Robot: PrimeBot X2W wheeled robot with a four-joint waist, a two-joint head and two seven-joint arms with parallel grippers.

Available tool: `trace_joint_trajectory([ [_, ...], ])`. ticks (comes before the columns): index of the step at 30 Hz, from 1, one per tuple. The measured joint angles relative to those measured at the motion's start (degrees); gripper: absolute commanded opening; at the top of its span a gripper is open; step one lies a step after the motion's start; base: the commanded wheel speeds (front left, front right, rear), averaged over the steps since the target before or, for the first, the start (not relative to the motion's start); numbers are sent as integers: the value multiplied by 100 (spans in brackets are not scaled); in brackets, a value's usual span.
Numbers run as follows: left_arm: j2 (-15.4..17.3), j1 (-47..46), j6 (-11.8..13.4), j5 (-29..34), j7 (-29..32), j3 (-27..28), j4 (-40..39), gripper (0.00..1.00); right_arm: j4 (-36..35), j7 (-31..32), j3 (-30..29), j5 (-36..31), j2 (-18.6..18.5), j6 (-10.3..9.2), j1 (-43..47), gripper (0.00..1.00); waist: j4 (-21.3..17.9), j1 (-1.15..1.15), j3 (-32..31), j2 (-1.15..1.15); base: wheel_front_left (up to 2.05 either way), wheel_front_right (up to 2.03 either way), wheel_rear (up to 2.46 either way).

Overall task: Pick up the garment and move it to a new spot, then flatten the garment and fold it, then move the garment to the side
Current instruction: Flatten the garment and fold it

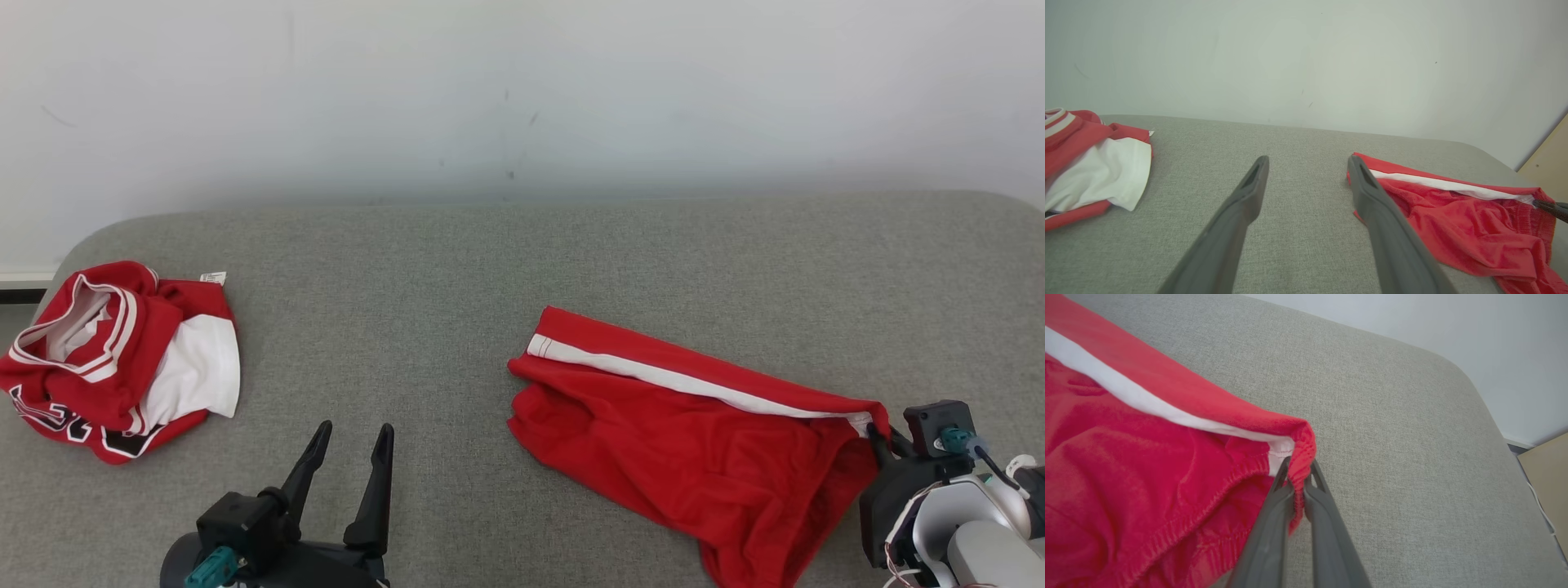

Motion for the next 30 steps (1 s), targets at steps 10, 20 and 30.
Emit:
trace_joint_trajectory([
  [10,8,28,0,5,36,42,-1,100,255,-2,44,5,49,66,-132,100,-27,0,6,0,0,0,0],
  [20,35,90,0,5,36,126,-34,100,-575,-327,-180,434,244,149,219,100,-269,0,-17,-1,0,0,0],
  [30,2,118,0,34,52,70,-63,100,-836,-376,-419,987,586,270,704,100,-391,0,41,0,0,0,0],
])
